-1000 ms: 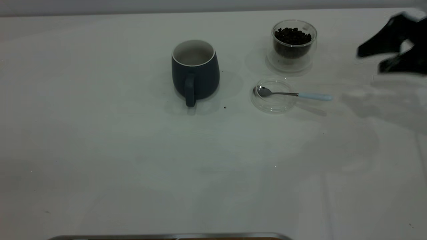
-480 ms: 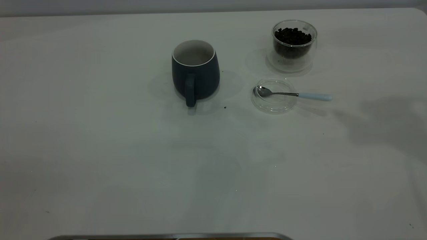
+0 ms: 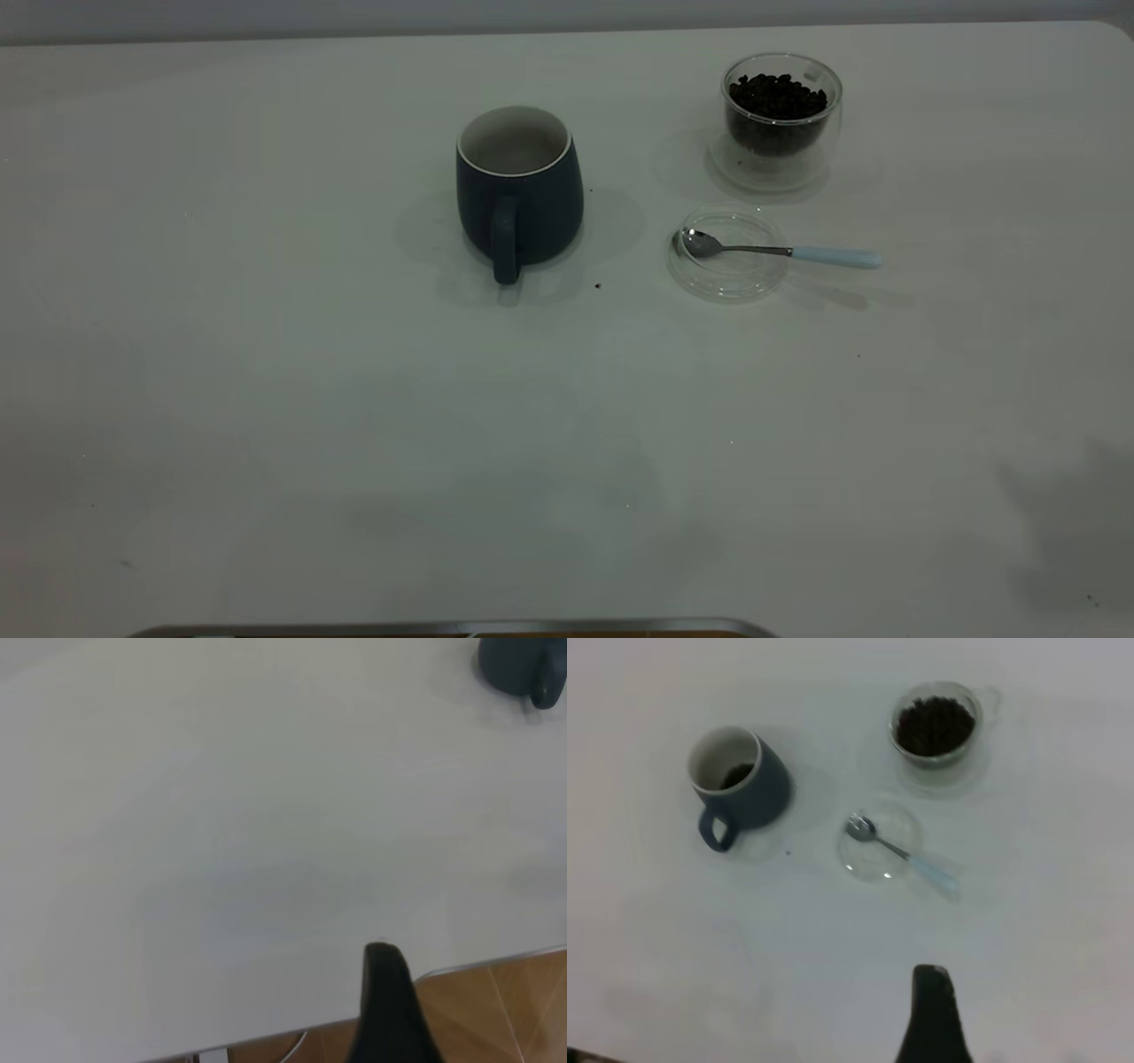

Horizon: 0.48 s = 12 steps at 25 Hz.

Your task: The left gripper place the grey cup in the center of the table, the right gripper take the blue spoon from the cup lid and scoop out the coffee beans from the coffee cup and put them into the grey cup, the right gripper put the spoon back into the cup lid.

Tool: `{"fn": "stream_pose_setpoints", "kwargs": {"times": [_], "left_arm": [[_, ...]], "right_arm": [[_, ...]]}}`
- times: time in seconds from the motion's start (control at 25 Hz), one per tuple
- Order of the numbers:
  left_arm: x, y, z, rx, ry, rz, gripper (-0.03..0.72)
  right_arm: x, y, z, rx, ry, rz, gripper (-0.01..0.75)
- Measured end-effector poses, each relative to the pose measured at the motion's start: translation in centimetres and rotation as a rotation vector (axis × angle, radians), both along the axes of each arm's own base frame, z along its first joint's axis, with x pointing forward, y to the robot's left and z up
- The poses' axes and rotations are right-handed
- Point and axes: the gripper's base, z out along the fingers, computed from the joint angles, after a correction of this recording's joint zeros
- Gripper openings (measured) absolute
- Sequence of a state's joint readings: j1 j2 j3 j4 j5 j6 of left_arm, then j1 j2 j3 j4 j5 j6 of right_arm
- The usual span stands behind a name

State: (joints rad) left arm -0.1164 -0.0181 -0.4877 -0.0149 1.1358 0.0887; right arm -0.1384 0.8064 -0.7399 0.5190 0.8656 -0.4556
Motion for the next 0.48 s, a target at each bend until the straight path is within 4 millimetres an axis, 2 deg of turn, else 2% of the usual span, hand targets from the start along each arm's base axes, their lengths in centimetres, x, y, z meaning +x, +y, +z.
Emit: {"fn": "stream_pose_setpoints", "kwargs": {"times": [0.28,0.48], "left_arm": [[0.0,0.0,0.0,0.000,0.000,0.001,0.567],[0.0,0.0,0.0,0.000,0.000,0.001,0.567]], "right_arm": [[-8.3,0.6,-1.5,-0.134,-0.093,0.018,0.596],[-12.6,0.5,-2.8,-0.179,-0.200,-0.061,0.592]]}}
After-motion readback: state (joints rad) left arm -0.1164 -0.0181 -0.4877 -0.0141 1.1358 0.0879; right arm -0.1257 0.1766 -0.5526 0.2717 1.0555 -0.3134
